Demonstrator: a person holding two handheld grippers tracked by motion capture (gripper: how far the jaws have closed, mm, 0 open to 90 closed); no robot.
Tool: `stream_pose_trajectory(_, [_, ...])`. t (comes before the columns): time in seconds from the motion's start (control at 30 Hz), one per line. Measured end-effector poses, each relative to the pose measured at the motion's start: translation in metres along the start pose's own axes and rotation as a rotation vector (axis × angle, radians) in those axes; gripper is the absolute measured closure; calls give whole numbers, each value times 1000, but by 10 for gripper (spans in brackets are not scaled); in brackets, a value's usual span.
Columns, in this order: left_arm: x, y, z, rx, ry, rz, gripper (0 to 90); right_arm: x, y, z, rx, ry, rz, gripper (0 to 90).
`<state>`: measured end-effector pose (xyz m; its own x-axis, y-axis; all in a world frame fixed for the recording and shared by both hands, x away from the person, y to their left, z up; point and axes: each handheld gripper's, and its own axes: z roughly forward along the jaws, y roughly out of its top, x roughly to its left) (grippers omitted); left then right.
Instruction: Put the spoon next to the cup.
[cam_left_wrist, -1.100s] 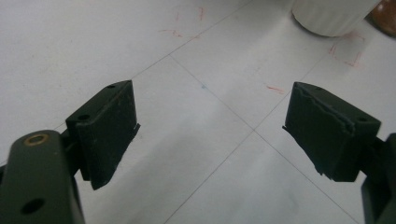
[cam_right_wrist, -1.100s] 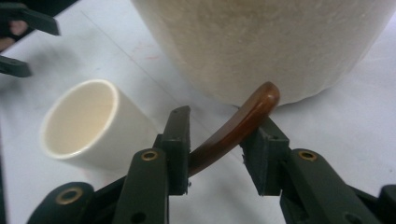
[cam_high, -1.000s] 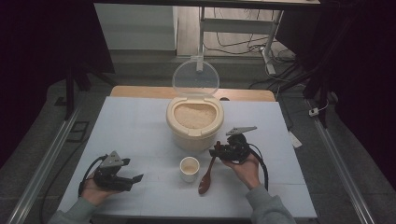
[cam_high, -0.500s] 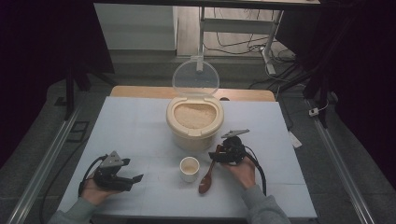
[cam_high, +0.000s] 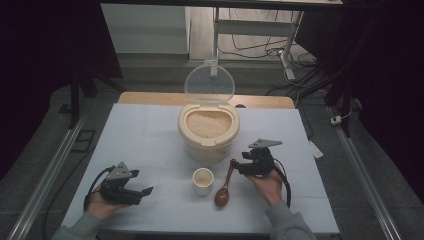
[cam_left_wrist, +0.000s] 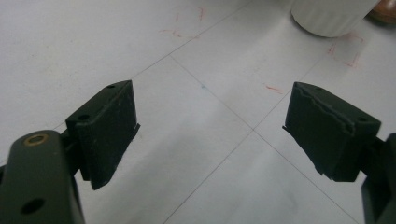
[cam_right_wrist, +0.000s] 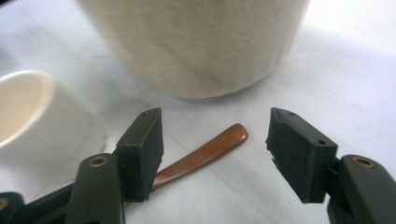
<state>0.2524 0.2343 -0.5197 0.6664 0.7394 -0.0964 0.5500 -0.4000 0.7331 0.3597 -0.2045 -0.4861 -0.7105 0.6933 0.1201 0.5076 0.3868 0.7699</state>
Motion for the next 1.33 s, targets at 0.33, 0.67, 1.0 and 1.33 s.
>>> stream_pose_trajectory(0.33, [-1,0,-1,-12,10,-5,163,2,-26,-46,-100,65,-105,387])
stream_pose_trajectory(0.67, [-3,0,-1,-24,15,-3,161,-13,-57,-79,-110,15,-143,382])
stream_pose_trajectory(1.0, [-4,0,-2,-35,18,3,159,-22,-71,-86,-103,-7,-124,380])
stream_pose_trajectory(1.33, [-4,0,-1,-37,20,9,157,-20,-71,-83,-85,-11,-139,380])
